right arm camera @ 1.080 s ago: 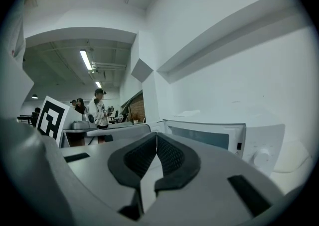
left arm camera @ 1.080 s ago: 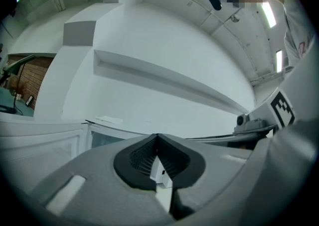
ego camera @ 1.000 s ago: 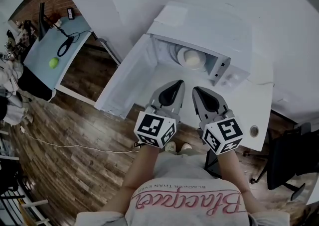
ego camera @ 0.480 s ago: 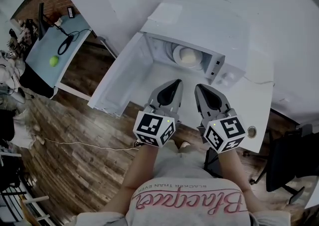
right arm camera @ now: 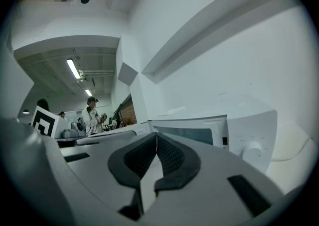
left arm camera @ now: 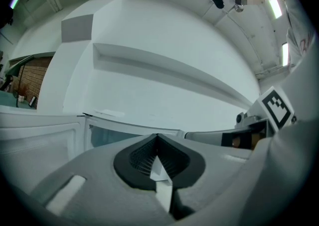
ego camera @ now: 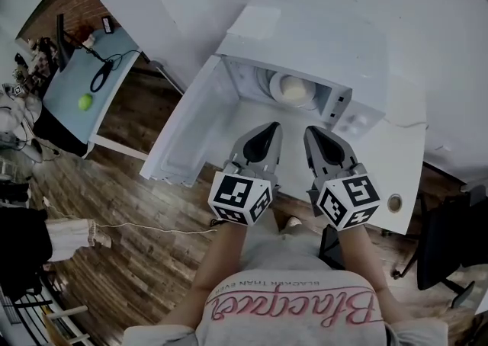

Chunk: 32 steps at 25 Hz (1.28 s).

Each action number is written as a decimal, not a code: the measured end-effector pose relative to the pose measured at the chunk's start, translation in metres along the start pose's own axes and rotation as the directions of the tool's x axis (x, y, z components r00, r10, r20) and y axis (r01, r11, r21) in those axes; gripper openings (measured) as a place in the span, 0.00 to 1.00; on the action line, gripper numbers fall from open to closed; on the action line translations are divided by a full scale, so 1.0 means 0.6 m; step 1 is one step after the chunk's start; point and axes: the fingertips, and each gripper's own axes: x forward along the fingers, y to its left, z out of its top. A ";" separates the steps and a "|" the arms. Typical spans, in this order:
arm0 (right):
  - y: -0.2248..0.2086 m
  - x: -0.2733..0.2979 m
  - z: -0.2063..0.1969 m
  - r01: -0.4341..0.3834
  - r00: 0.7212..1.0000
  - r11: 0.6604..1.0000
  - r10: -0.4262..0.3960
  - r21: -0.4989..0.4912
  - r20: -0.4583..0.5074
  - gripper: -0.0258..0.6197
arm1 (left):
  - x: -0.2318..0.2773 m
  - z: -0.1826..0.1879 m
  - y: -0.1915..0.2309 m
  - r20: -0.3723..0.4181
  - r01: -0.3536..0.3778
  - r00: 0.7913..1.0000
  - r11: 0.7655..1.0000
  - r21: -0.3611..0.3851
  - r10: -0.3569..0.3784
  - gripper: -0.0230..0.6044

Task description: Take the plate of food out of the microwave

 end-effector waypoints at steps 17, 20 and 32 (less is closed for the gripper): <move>-0.028 0.110 -0.011 0.139 0.990 0.989 -0.138 0.047 -0.025 0.15 | 0.078 -0.001 0.109 -0.029 0.114 0.993 0.993 -0.018 -0.115 0.05; -0.034 0.123 -0.021 0.160 0.987 0.986 -0.158 0.052 -0.042 0.29 | 0.089 -0.009 0.120 -0.040 0.128 0.991 0.991 -0.029 -0.129 0.05; -0.073 0.170 -0.072 0.234 0.965 0.967 -0.218 0.099 -0.149 0.47 | 0.120 -0.030 0.149 -0.089 0.196 0.976 0.980 -0.039 -0.199 0.05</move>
